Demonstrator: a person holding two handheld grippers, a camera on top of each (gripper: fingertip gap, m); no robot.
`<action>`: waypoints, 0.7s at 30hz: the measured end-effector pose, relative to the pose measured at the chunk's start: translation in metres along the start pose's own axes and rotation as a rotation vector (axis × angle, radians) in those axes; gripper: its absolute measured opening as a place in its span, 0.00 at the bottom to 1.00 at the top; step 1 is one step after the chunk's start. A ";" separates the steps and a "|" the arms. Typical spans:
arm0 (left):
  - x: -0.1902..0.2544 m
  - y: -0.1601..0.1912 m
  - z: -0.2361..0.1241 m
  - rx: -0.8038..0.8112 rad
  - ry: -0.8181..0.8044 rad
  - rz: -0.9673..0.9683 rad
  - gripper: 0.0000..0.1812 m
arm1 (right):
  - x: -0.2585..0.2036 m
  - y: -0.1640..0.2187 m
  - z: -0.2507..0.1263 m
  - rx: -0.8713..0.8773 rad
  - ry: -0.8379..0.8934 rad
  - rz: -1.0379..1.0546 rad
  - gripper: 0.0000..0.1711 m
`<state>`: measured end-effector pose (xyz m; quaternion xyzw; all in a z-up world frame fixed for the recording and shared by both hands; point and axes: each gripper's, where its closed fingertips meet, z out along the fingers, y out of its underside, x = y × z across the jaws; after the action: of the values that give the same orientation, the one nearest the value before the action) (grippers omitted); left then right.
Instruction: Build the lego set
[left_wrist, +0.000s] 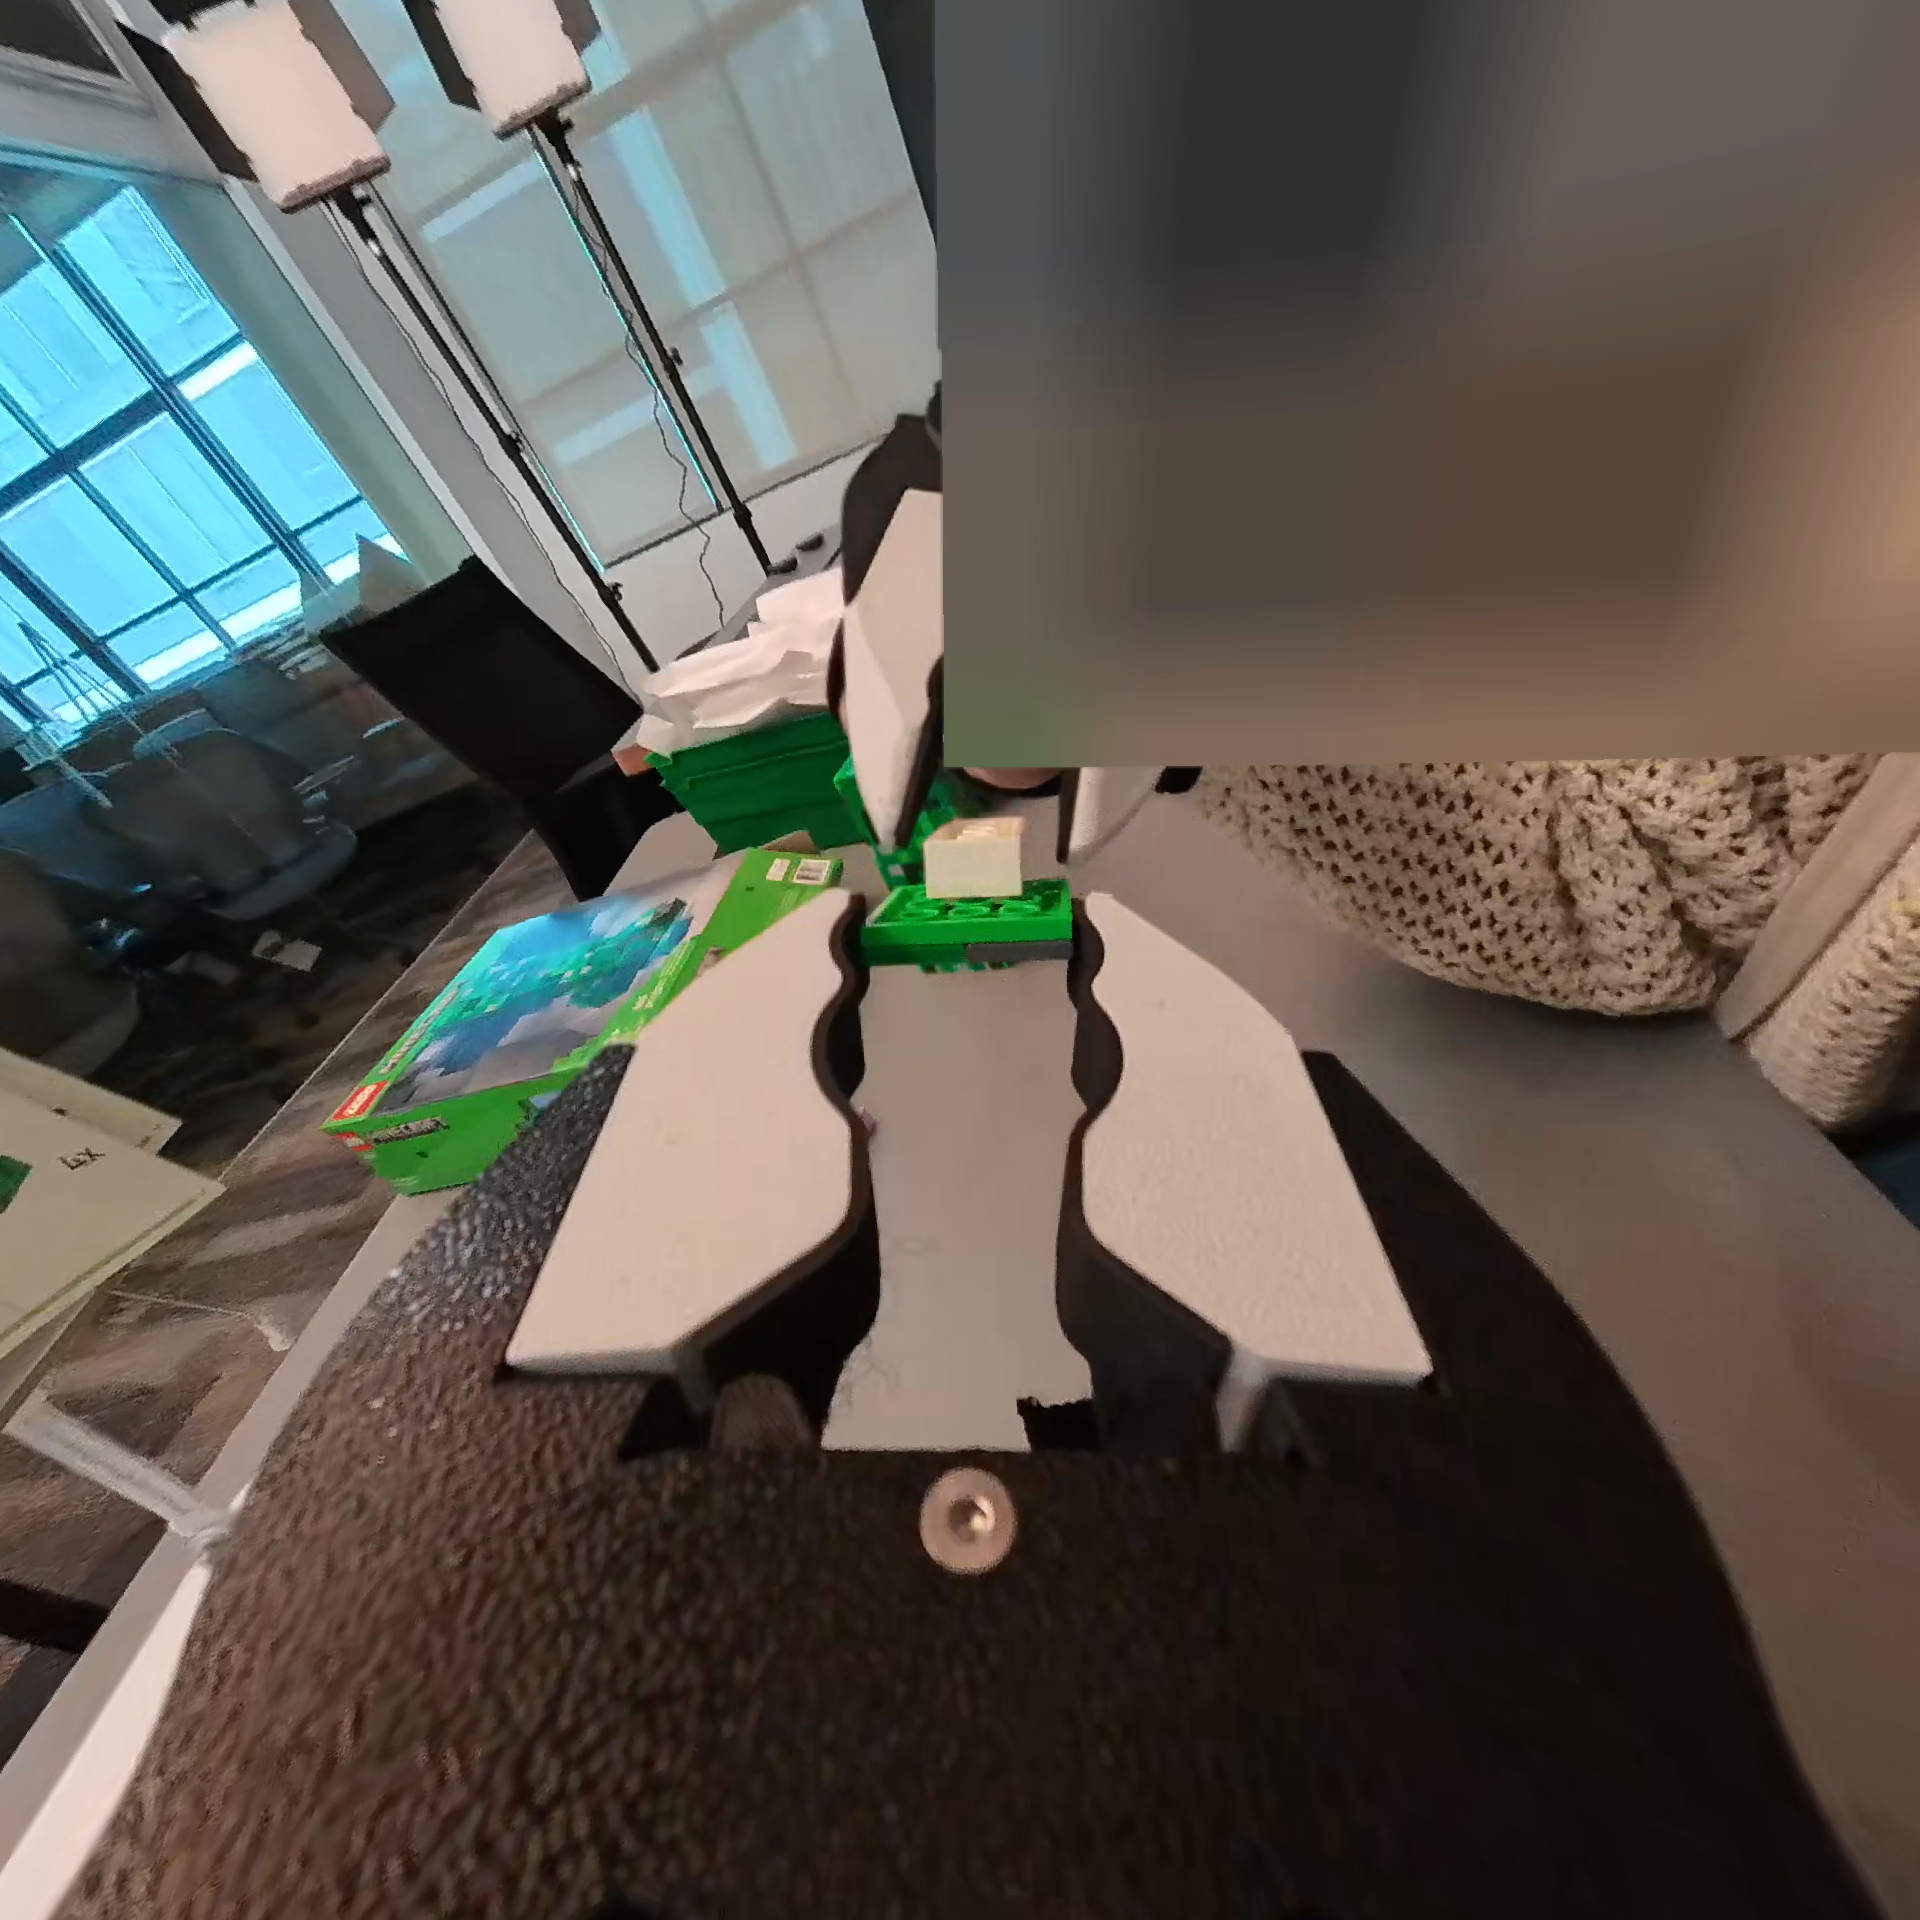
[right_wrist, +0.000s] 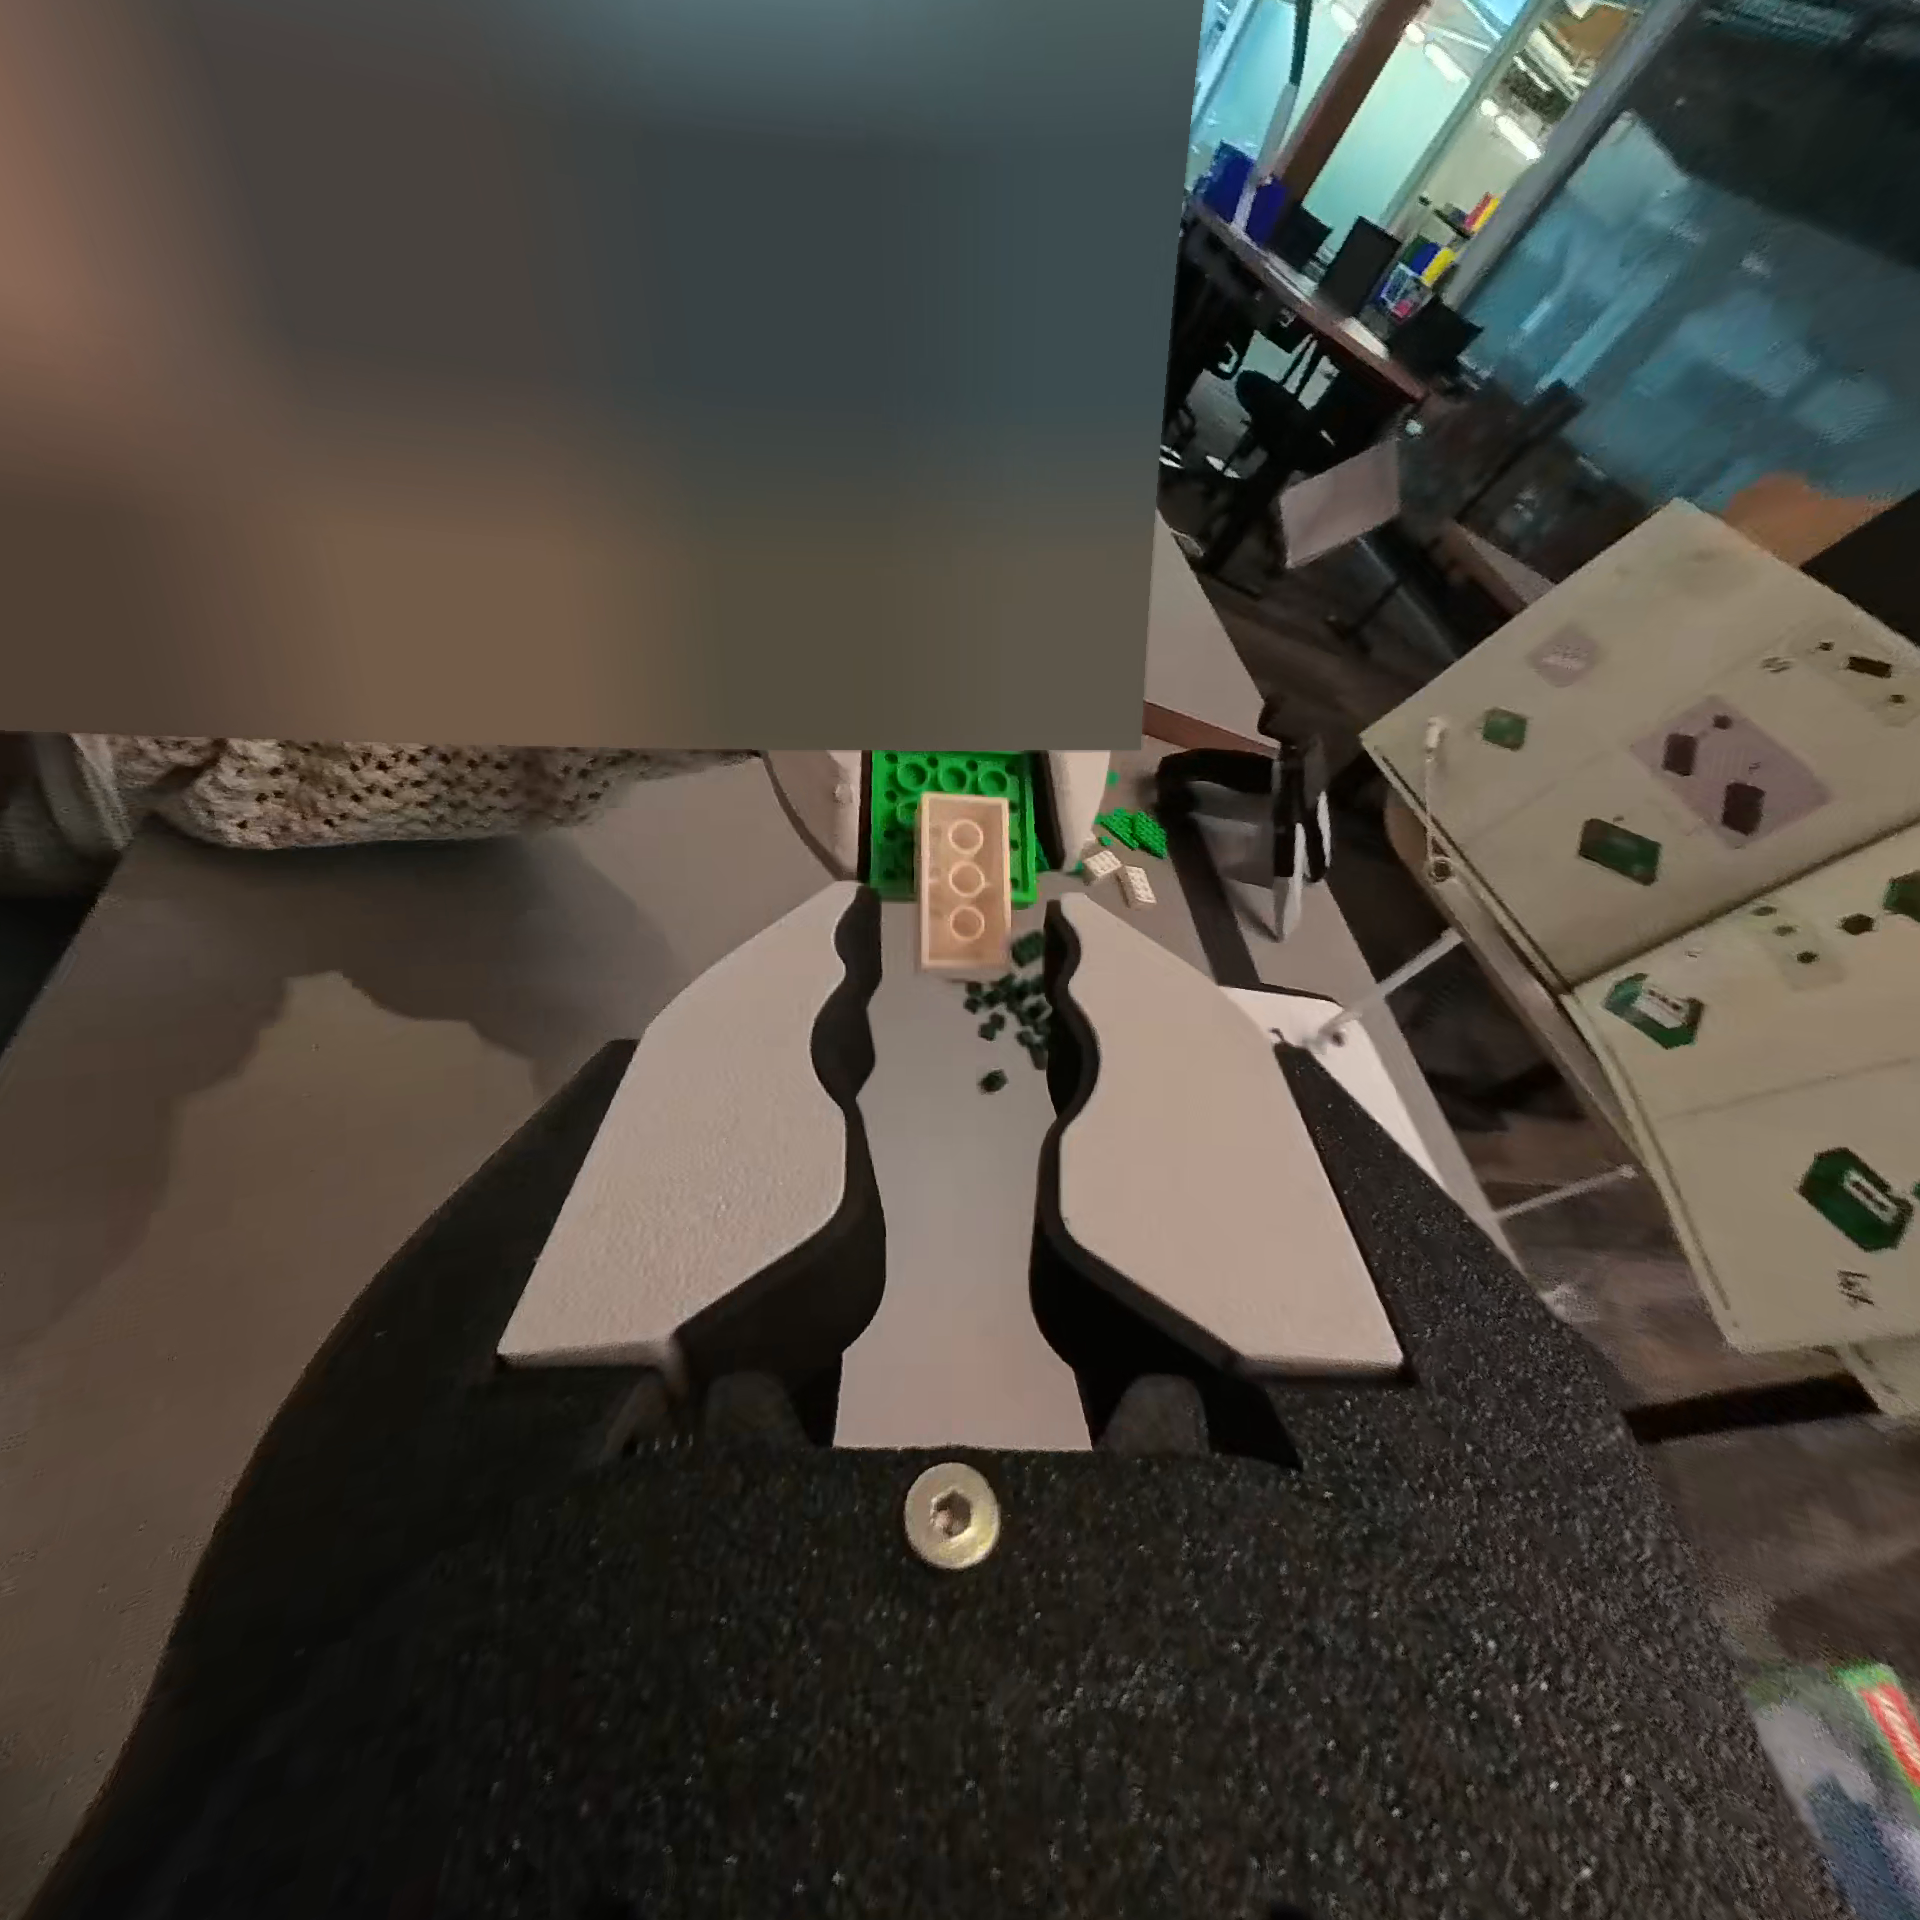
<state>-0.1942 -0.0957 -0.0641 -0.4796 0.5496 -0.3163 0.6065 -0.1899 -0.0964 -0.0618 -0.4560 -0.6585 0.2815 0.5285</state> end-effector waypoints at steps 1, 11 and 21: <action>0.002 0.001 0.001 -0.015 0.005 0.012 0.20 | -0.001 0.001 0.000 0.003 -0.017 0.009 0.16; 0.005 0.006 0.004 -0.108 -0.011 0.034 0.20 | -0.006 0.011 0.003 -0.024 -0.046 -0.038 0.10; 0.006 0.010 0.004 -0.161 -0.014 0.053 0.20 | -0.006 0.007 0.005 0.009 -0.045 -0.044 0.14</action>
<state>-0.1901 -0.0970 -0.0760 -0.5143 0.5815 -0.2514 0.5780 -0.1926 -0.0980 -0.0716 -0.4324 -0.6789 0.2828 0.5217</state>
